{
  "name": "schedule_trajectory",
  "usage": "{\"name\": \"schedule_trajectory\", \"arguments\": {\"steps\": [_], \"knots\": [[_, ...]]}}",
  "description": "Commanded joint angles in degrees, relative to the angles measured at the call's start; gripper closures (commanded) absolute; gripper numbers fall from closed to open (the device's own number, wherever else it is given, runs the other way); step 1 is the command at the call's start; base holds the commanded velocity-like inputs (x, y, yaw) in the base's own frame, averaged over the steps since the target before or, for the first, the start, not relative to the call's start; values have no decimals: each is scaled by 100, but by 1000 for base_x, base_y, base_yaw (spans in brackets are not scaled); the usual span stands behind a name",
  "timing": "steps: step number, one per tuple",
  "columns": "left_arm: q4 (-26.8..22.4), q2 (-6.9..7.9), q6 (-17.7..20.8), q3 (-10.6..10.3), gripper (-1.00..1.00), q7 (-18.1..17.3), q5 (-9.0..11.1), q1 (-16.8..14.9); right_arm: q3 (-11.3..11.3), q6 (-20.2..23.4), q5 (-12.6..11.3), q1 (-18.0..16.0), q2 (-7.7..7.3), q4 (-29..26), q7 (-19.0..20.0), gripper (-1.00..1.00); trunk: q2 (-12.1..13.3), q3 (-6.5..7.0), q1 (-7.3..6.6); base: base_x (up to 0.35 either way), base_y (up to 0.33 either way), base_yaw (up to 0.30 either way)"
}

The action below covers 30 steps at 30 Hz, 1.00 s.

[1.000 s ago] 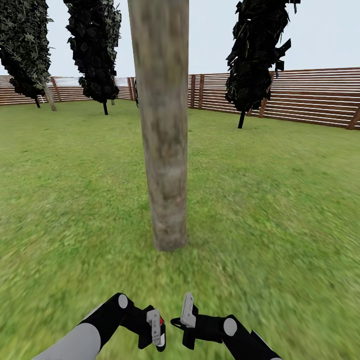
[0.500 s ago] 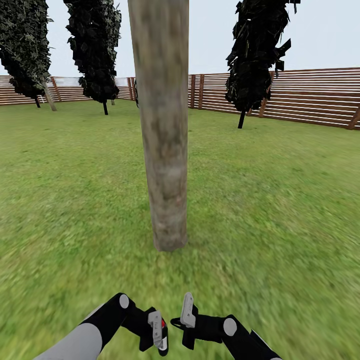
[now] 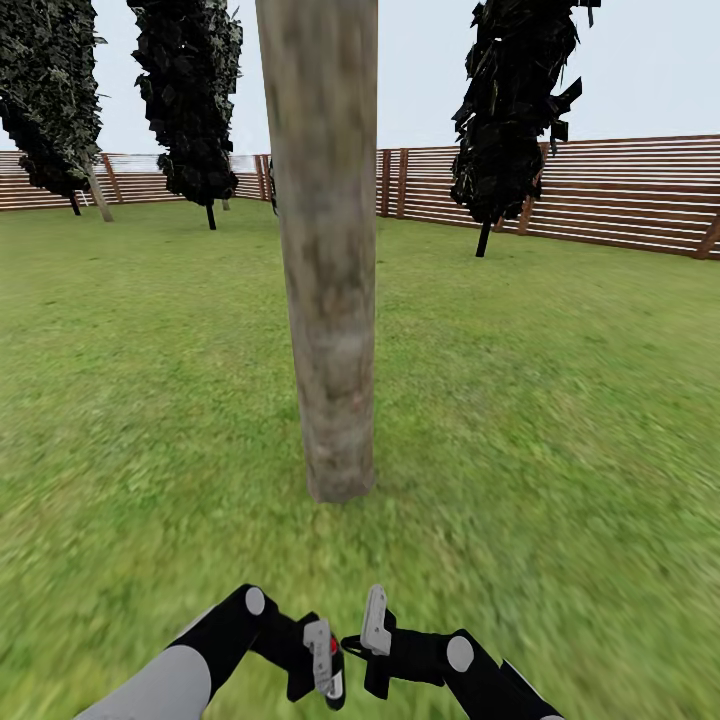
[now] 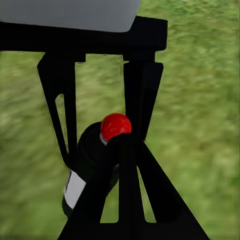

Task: In the garden, pick up the pesticide atomizer on the floor and spray pesticide onto both trees until each tree trunk is fully covered.

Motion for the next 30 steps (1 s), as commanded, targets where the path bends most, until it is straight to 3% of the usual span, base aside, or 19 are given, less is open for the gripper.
{"name": "schedule_trajectory", "arguments": {"steps": [1,30], "knots": [[-28,-2,-60,6,100,-5,-49,-2,-6,-31,52,-2,1,-1,-5,100,-2,-5,-1,0,0,0],[-43,15,-247,14,100,-87,-30,6,-6,-31,52,-2,-4,-6,-5,100,-2,-5,-1,0,0,0]]}}
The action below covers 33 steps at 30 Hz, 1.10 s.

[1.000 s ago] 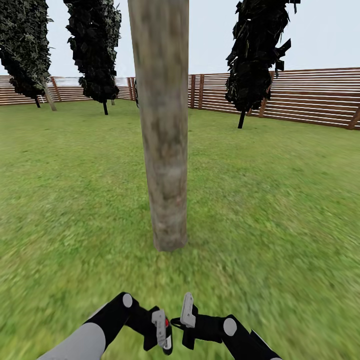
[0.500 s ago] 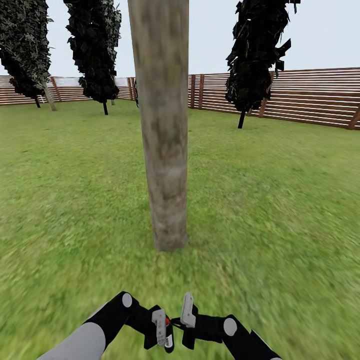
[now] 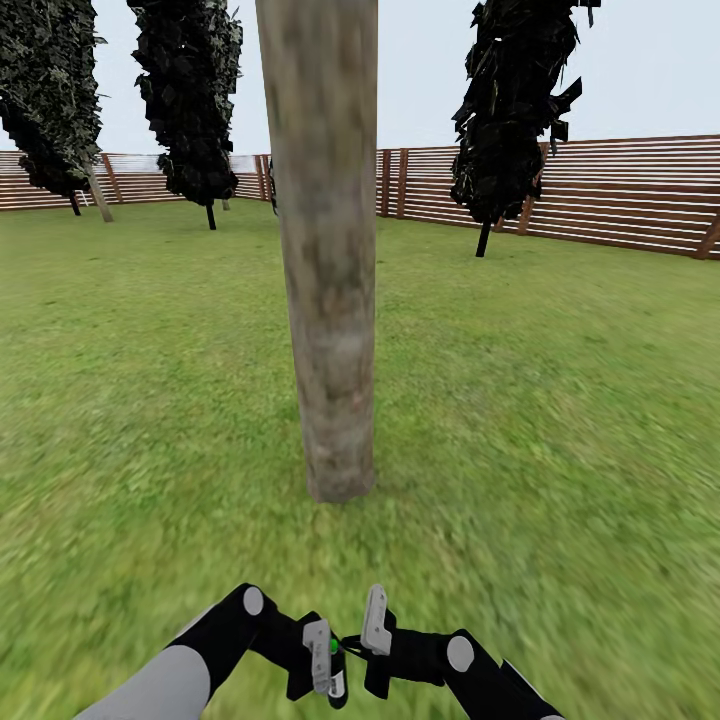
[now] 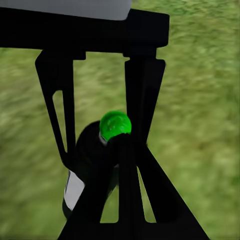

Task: In the garden, pick up the pesticide atomizer on the floor and spray pesticide onto both trees until each tree trunk is fully covered.

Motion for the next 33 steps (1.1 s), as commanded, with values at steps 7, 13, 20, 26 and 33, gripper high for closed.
{"name": "schedule_trajectory", "arguments": {"steps": [7,13,20,26,33], "knots": [[3,250,13,-11,100,34,-108,7,-6,-31,52,-2,-1,-1,-5,100,-2,-5,-1,0,0,0],[4,778,45,-20,100,31,-116,21,-6,-31,52,-2,-3,3,-5,100,-2,-5,-1,0,0,0],[10,1311,49,-28,100,30,-124,66,-11,-31,56,-2,-3,4,-5,100,-2,-5,-1,0,0,0],[45,1822,59,-11,100,75,-125,69,-21,-31,73,-2,-24,15,-8,100,-2,-5,-1,0,0,0],[83,2148,73,123,100,399,-58,83,-56,-27,82,-2,-87,49,-29,-100,-2,-5,-1,0,0,0]]}}
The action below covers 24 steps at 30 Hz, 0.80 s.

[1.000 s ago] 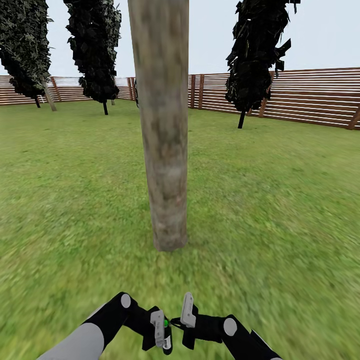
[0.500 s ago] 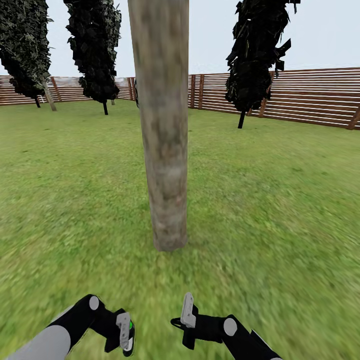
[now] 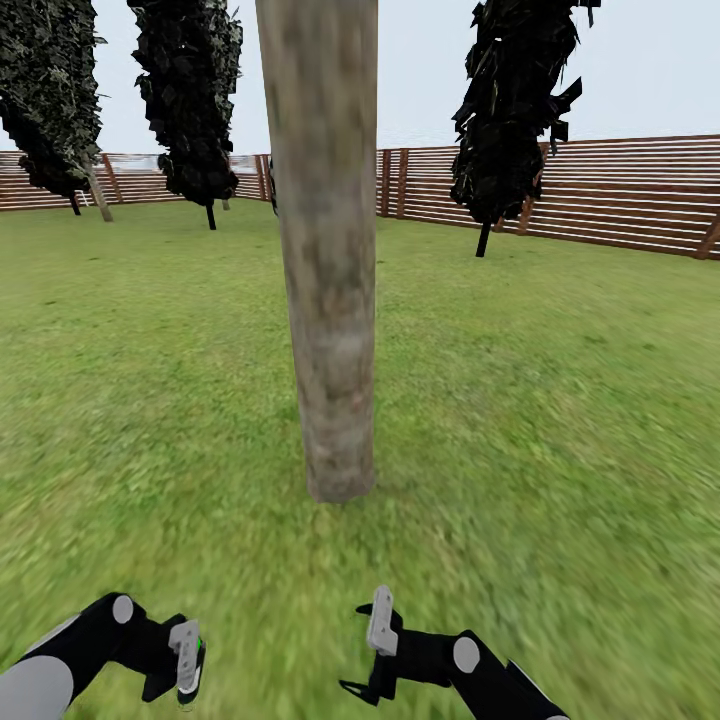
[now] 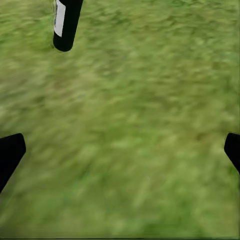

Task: In the garden, pick up the pesticide atomizer on the floor and spray pesticide onto both trees until each tree trunk is fully covered.

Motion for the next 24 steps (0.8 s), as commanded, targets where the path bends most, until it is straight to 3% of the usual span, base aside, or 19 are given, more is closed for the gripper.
{"name": "schedule_trajectory", "arguments": {"steps": [1,2,5,6,7,8,9,10,12,14,15,18,22,24], "knots": [[-1,9,-44,52,100,147,-25,4,-14,-32,57,-2,-30,0,-14,-100,-2,-5,-1,0,0,0],[13,14,-42,167,100,388,-14,8,-21,-33,50,-2,-123,5,-27,-100,-2,-5,-1,0,0,0],[144,-31,2,882,100,989,6,11,-246,-37,13,8,-415,158,-326,-100,-2,-5,-1,0,0,0],[270,-45,10,1366,100,1220,13,11,-554,-42,7,11,-474,413,-605,-100,-2,-5,-1,0,0,0],[471,-62,11,2018,100,1444,67,12,-1055,-44,-1,13,-506,821,-926,-100,-2,-5,-1,0,0,0],[597,-70,10,2454,100,1572,126,12,-1421,-45,-2,14,-521,1076,-1113,-100,-2,-5,-1,0,0,0],[652,-72,10,2663,100,1631,160,12,-1609,-46,-1,14,-527,1183,-1193,-100,-2,-5,-1,0,0,0],[778,-81,13,3219,100,1811,247,12,-2152,-46,1,15,-541,1414,-1376,-100,-2,-5,-1,0,0,0],[939,-119,21,3833,100,2110,320,12,-2887,-52,7,23,-586,1584,-1522,-100,-2,-5,-1,0,0,0],[1052,-182,25,4046,100,2379,342,12,-3287,-58,8,29,-687,1634,-1623,-100,-2,-5,-1,0,0,0],[1133,-265,37,4138,100,2755,353,12,-3624,-62,4,36,-774,1659,-1866,-100,-2,-5,-1,0,0,0],[1228,-475,210,4204,100,3365,360,12,-4117,-68,7,137,-857,1671,-2471,-100,-2,-5,-1,0,0,0],[1452,-774,566,4233,100,3914,369,20,-4392,-87,9,324,-883,1681,-2809,-100,-2,-5,-1,0,0,0],[1478,-789,588,4238,100,3934,373,30,-4402,-157,7,375,-864,1710,-2830,-100,-2,-5,-1,0,0,0]]}}
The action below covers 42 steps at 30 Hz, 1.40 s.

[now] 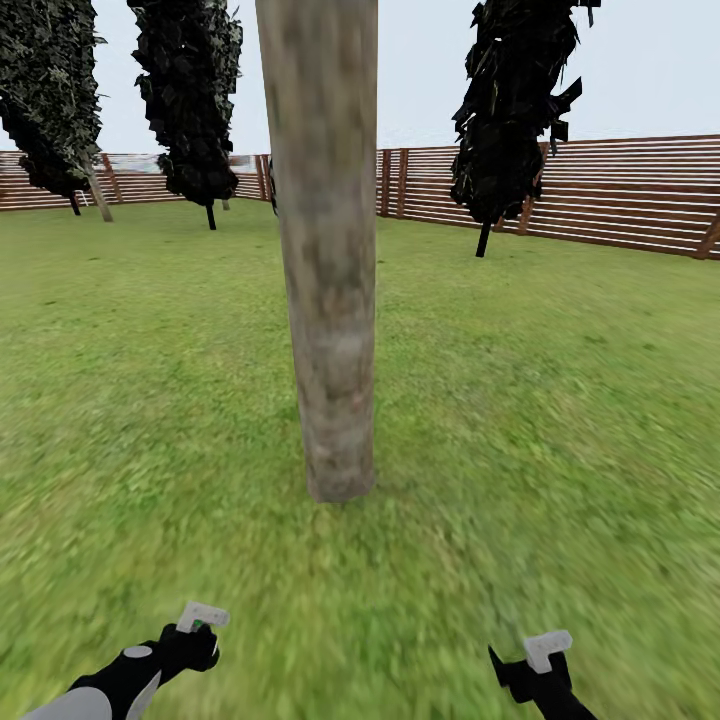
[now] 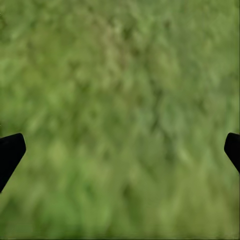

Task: In the garden, pick up the pesticide atomizer on the floor and spray pesticide onto both trees until each tree trunk is fully covered.

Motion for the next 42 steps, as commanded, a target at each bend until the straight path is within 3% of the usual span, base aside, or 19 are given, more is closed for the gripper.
{"name": "schedule_trajectory", "arguments": {"steps": [1,6,8,13,18,32,41,42], "knots": [[0,1,-15,50,100,-22,-54,-3,-52,-33,15,0,4,12,43,-100,-2,-5,-1,0,0,0],[7,2,7,36,100,-76,-57,63,-92,-102,4,13,-18,66,-2,-100,-2,-5,-1,0,0,0],[0,-3,59,26,100,-75,-65,125,-216,-109,1,14,-2,75,-267,-100,-2,-5,-1,0,0,0],[-75,-57,976,65,100,-101,-70,145,-394,-117,-7,14,59,340,-1036,-100,-2,-5,-1,0,0,0],[-182,-359,1156,4,100,-44,-130,85,-411,-356,-17,14,71,518,-1094,-100,-2,-5,-1,77,0,0],[-339,-382,1087,47,100,-28,-62,137,-417,-455,-9,14,63,536,-1094,-100,-2,-5,-1,289,-81,0],[-351,-453,1092,59,100,-19,-70,123,-422,-448,-9,14,63,523,-1099,-100,-2,-5,-1,42,-150,-120],[-345,-697,1217,68,100,-32,-70,-143,-418,-447,-9,14,71,539,-1098,-100,-2,-5,-1,0,0,-11]]}}
